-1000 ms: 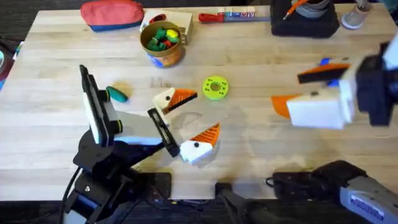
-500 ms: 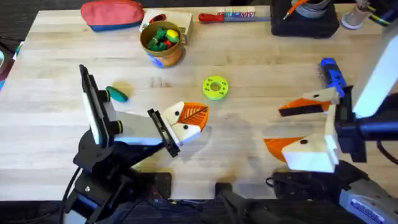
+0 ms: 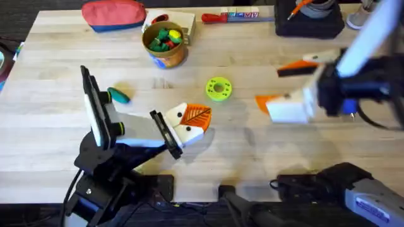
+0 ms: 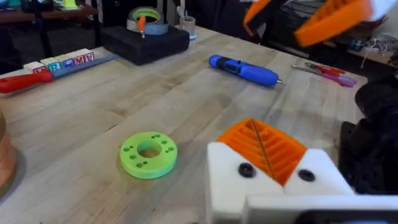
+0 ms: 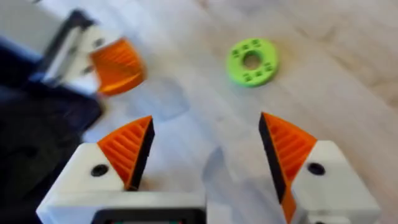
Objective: Pick up the gripper from the table and insert it into the empty holder that is missing its gripper. Then pick up a screw, insert it into the mounting hole, and use the screwdriver to tighten it. Finally, clean up the table by picking up the vegetable and placing it into the bucket.
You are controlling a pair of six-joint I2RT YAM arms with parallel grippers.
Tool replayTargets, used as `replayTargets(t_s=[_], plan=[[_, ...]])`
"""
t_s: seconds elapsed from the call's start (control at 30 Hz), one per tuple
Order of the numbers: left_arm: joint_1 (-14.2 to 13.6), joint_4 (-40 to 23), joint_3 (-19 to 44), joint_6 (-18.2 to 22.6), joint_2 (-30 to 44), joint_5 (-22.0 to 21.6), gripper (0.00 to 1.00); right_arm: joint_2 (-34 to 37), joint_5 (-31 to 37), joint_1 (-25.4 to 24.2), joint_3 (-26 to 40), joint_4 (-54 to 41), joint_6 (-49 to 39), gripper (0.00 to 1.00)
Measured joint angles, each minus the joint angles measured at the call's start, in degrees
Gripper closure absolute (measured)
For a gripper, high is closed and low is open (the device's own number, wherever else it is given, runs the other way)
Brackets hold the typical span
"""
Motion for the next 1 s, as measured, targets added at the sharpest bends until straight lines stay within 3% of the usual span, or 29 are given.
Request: replayTargets(t_s=[0.13,0.23,0.4,0.57,0.7,0.83,1.0], plan=[[0.0,0.0,0.0,0.0,0.0,0.0,0.995,10.44,8.52,-1.87,0.0,8.31,2.49,0.009],[0.0,-0.02,0.0,0.0,0.0,0.0,0.995,17.92,13.88,-6.13,0.0,9.71,3.5,0.01],[0.0,-0.01,0.0,0.0,0.0,0.0,0.995,25.73,18.24,-18.98,0.15,10.42,4.02,0.01],[0.0,0.0,0.0,0.0,-0.02,-0.02,0.995,30.36,20.34,-33.74,1.74,11.99,4.11,0.011],[0.0,-0.02,0.0,0.0,0.0,-0.04,0.995,32.63,23.47,-42.77,3.66,11.87,4.2,0.01],[0.0,-0.01,0.0,0.0,0.0,-0.04,0.995,33.95,25.53,-47.23,6.87,12.36,1.44,0.01],[0.0,-0.02,0.0,0.0,0.0,-0.04,0.995,35.96,25.95,-47.82,9.8,13.21,-5.41,0.01]])
